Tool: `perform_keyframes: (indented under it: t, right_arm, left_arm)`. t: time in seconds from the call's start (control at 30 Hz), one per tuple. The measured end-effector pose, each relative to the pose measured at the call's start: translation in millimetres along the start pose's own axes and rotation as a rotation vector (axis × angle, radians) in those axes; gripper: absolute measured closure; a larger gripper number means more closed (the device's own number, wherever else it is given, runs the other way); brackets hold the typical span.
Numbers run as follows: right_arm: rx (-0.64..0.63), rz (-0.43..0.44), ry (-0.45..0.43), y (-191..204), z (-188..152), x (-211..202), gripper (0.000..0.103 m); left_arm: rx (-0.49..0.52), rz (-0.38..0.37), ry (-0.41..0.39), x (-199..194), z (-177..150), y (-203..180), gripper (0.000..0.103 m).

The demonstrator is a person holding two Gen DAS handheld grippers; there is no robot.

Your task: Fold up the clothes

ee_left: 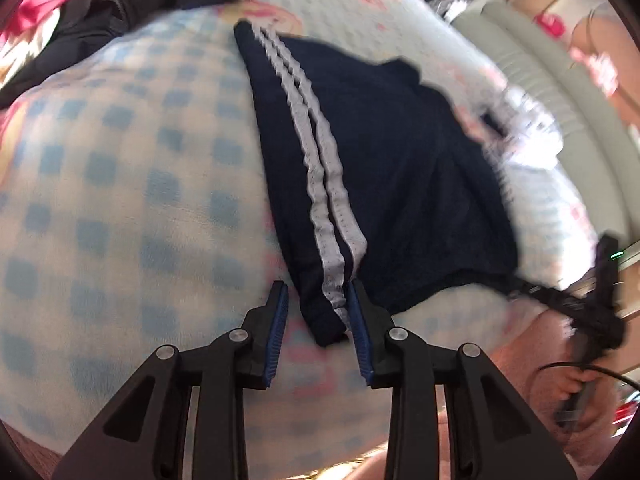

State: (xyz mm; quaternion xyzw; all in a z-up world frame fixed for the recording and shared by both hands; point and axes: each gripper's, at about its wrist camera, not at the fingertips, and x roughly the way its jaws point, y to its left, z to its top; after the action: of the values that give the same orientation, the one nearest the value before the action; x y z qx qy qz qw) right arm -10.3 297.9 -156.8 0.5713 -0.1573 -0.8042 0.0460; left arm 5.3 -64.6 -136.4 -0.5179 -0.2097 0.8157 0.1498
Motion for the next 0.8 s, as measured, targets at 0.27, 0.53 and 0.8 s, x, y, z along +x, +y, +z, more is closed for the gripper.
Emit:
perform_keyframes:
  t: [0.27, 0.53, 0.8]
  right_arm:
    - [0.058, 0.147, -0.024, -4.6, 8.0, -11.5, 0.065]
    - [0.128, 0.18, -0.053, -24.8, 19.8, -19.0, 0.065]
    - [0.09, 0.189, 0.001, -18.0, 29.5, 16.3, 0.065]
  left_arm:
    - [-0.12, -0.05, -0.09, -13.9, 20.3, 18.2, 0.061]
    - [-0.189, -0.044, -0.053, 17.0, 32.5, 27.6, 0.061]
    - [-0.081, 0.058, -0.083, 24.1, 30.9, 7.7, 0.099]
